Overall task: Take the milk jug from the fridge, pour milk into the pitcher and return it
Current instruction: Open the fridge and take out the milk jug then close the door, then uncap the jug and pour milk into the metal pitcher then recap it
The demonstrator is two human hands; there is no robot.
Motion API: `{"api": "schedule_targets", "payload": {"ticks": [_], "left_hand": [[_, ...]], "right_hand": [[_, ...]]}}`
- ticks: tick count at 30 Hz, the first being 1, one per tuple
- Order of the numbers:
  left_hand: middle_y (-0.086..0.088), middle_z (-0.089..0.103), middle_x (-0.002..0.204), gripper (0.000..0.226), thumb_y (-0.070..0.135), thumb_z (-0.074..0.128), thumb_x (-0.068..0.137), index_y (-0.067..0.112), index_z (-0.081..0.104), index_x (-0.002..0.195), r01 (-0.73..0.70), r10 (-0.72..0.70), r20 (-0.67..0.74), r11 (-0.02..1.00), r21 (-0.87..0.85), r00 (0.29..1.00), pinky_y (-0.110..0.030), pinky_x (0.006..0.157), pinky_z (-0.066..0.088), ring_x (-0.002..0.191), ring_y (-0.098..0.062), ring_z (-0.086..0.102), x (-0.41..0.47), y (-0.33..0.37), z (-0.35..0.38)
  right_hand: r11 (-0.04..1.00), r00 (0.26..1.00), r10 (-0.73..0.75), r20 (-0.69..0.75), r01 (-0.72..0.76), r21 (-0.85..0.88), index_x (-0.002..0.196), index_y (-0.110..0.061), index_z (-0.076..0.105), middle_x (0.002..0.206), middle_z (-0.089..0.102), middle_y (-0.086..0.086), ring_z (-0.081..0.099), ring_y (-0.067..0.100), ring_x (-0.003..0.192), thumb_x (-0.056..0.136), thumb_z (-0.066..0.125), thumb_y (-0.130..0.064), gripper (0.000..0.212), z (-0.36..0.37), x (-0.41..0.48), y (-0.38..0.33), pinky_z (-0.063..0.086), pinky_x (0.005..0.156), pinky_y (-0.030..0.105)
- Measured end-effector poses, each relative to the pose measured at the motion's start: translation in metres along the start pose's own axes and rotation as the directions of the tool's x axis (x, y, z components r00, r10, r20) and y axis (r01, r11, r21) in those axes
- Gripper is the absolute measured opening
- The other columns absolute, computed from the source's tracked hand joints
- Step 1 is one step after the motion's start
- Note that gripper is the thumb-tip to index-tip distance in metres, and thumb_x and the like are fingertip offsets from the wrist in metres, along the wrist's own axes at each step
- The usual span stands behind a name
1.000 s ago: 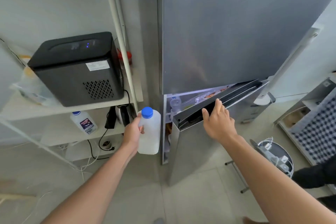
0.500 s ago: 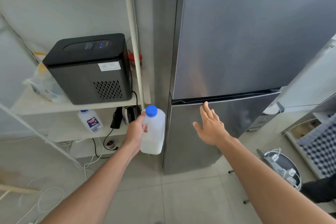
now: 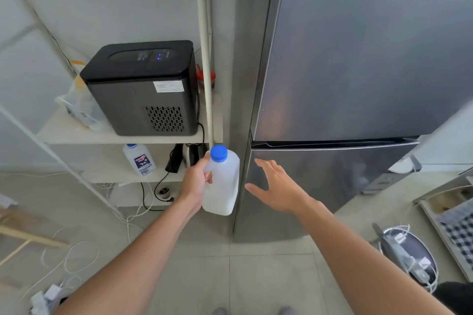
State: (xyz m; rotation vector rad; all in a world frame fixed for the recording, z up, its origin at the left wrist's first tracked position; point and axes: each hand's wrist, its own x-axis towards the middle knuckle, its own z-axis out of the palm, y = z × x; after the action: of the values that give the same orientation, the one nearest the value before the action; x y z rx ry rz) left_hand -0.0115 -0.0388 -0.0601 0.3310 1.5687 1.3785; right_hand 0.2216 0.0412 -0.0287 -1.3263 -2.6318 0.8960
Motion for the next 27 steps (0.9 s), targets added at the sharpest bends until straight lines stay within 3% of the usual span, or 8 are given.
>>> {"api": "schedule_targets", "payload": {"ticks": [5,9,12,17,19,22,27], "left_hand": [[0.002,0.051,0.063,0.051,0.058,0.065,0.100,0.024,0.065,0.062,-0.029,0.023,-0.097,0.998,-0.057,0.995,-0.032,0.060,0.036,0.057,-0.018,0.048,-0.012,0.004,-0.005],[0.002,0.052,0.062,0.048,0.055,0.065,0.101,0.023,0.064,0.066,-0.054,0.029,-0.208,0.991,-0.118,0.978,-0.031,0.058,0.038,0.055,-0.017,0.049,-0.026,0.005,-0.006],[-0.001,0.045,0.066,0.047,0.061,0.072,0.087,0.017,0.059,0.078,-0.110,0.051,-0.314,0.978,-0.175,0.948,-0.032,0.059,0.034,0.057,-0.019,0.041,-0.041,0.005,-0.007],[0.005,0.030,0.057,0.050,0.046,0.069,0.100,0.023,0.049,0.061,-0.105,-0.022,-0.446,0.960,-0.259,0.895,-0.033,0.059,0.031,0.054,-0.017,0.035,-0.076,-0.001,-0.009],[0.005,0.028,0.058,0.040,0.041,0.070,0.096,0.020,0.049,0.069,-0.146,-0.027,-0.485,0.938,-0.315,0.874,-0.032,0.057,0.030,0.057,-0.018,0.032,-0.092,-0.007,-0.011],[0.005,0.029,0.057,0.035,0.030,0.064,0.101,0.019,0.051,0.070,-0.217,-0.038,-0.553,0.895,-0.389,0.833,-0.024,0.049,0.034,0.052,-0.017,0.035,-0.122,-0.016,-0.018],[0.000,0.036,0.064,0.037,0.041,0.068,0.098,0.021,0.051,0.072,-0.288,-0.069,-0.720,0.887,-0.362,0.691,-0.033,0.061,0.033,0.054,-0.017,0.038,-0.174,-0.039,-0.038]], "right_hand": [[0.993,0.986,-0.116,0.116,0.111,0.050,0.173,-0.029,0.017,0.172,0.028,-0.009,0.029,0.014,0.158,0.097,0.068,-0.068,0.100,0.007,0.028,-0.020,0.037,0.124,0.041],[0.973,0.953,-0.227,0.202,0.213,0.090,0.171,-0.033,0.020,0.166,0.035,-0.010,0.035,0.014,0.155,0.092,0.073,-0.069,0.102,0.008,0.048,-0.031,0.038,0.124,0.043],[0.947,0.911,-0.320,0.259,0.297,0.126,0.169,-0.035,0.023,0.163,0.038,-0.012,0.040,0.013,0.148,0.090,0.077,-0.066,0.101,0.007,0.058,-0.040,0.039,0.118,0.036],[0.901,0.836,-0.433,0.337,0.392,0.187,0.167,-0.039,0.023,0.158,0.041,-0.015,0.047,0.010,0.142,0.079,0.081,-0.075,0.111,0.019,0.067,-0.055,0.044,0.116,0.038],[0.884,0.806,-0.468,0.363,0.425,0.196,0.164,-0.040,0.025,0.156,0.042,-0.017,0.048,0.010,0.142,0.076,0.080,-0.079,0.111,0.026,0.065,-0.061,0.046,0.114,0.041],[0.838,0.747,-0.543,0.383,0.513,0.188,0.159,-0.043,0.032,0.148,0.048,-0.018,0.051,0.010,0.137,0.073,0.079,-0.081,0.105,0.037,0.059,-0.076,0.048,0.110,0.040],[0.749,0.598,-0.649,0.470,0.612,0.256,0.155,-0.044,0.037,0.147,0.049,-0.022,0.051,0.006,0.137,0.076,0.085,-0.070,0.096,0.060,0.036,-0.113,0.048,0.110,0.037]]}}
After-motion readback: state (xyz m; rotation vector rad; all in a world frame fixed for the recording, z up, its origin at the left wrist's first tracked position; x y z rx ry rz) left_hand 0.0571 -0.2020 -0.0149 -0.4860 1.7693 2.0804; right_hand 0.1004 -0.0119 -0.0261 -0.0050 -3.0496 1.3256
